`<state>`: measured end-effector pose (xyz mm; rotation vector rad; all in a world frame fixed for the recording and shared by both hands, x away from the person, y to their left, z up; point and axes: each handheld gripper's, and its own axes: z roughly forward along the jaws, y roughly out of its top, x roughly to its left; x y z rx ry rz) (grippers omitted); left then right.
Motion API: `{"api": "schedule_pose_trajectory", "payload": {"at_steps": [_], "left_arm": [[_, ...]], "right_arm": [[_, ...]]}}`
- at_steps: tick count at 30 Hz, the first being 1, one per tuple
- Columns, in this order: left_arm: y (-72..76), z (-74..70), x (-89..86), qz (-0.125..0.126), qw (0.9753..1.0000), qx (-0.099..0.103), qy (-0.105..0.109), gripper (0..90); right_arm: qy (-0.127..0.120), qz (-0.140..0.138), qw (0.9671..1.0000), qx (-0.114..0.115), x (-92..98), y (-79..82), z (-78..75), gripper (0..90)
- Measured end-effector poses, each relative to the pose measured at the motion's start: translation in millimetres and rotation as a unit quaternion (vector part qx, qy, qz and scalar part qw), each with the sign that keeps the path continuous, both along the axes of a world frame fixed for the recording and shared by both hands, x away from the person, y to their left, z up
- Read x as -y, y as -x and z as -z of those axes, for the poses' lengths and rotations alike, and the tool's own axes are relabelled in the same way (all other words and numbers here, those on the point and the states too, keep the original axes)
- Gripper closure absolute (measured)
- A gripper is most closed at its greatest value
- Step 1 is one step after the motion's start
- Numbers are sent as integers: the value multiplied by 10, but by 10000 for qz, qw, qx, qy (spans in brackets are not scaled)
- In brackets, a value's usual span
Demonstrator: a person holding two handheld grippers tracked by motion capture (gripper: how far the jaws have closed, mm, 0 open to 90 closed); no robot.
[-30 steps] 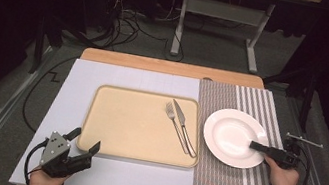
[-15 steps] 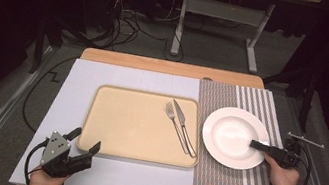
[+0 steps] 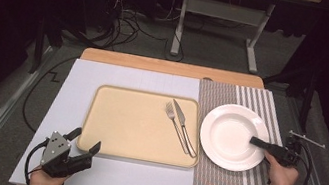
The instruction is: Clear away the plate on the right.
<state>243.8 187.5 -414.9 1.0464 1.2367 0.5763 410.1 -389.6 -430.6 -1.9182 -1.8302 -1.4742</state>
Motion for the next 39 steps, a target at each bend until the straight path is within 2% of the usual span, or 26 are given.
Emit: {"api": "schedule_pose_trajectory", "payload": {"at_steps": [5, 24, 32, 39], "left_arm": [[3, 0, 2, 7, 10000, 3, -1, 246], [6, 1, 11, 35, 10000, 8, -19, 246], [7, 1, 13, 33, 10000, 15, -24, 246], [7, 0, 8, 25, 10000, 15, -17, 246]], "right_arm": [[-37, -12, 10000, 79, -3, 9, -15, 823], [-103, -38, 9999, 95, -7, 22, -41, 817], [-238, -59, 9996, 137, -6, 38, -79, 817], [-275, -262, 9989, 273, -98, 48, -159, 816]]}}
